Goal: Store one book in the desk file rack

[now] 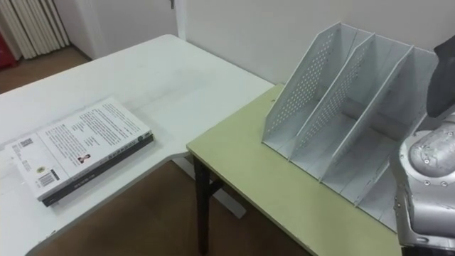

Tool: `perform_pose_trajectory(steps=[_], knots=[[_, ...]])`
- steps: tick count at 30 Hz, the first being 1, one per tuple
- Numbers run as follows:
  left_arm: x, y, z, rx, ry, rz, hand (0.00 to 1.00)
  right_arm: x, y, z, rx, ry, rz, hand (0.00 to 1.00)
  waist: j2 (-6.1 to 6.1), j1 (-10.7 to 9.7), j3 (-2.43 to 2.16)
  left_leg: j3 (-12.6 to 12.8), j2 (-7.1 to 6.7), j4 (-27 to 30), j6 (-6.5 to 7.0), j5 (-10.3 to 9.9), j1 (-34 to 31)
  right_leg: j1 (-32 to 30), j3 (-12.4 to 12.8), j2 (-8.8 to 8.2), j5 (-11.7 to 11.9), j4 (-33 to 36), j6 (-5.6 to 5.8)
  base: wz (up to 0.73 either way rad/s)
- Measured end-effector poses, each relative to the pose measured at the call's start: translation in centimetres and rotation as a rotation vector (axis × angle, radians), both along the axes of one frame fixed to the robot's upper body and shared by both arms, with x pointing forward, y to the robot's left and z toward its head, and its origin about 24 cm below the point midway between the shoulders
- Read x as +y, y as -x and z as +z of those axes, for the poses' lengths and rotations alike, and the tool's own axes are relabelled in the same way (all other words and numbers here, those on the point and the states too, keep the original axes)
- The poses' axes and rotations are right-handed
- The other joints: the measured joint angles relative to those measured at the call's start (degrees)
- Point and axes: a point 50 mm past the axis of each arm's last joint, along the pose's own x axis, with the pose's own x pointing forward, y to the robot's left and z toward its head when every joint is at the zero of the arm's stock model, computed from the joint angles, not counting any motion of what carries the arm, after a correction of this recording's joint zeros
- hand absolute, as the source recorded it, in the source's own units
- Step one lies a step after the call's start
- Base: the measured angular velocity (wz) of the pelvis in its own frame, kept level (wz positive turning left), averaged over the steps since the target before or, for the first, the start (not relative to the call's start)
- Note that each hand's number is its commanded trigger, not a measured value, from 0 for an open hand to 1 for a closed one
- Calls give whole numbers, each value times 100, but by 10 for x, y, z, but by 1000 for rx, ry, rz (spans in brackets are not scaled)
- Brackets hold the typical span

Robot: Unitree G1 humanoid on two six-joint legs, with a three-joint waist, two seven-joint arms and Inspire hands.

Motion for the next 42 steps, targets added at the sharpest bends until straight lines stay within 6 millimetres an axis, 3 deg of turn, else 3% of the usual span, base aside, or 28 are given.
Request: perform_pose_trajectory(steps=[20,42], knots=[[1,-1,0,27,13,24,0,-16,-15,-49,305,-20,53,100,-31,67,14,-27,-19,61,3,0,25,75,-40,-21,-1,-16,0,0],[0,-1,-1,60,28,33,0,-12,-23,-66,440,-43,177,100,70,75,-19,-46,-16,50,3,0,8,53,-11,-18,-1,-8,0,0]])
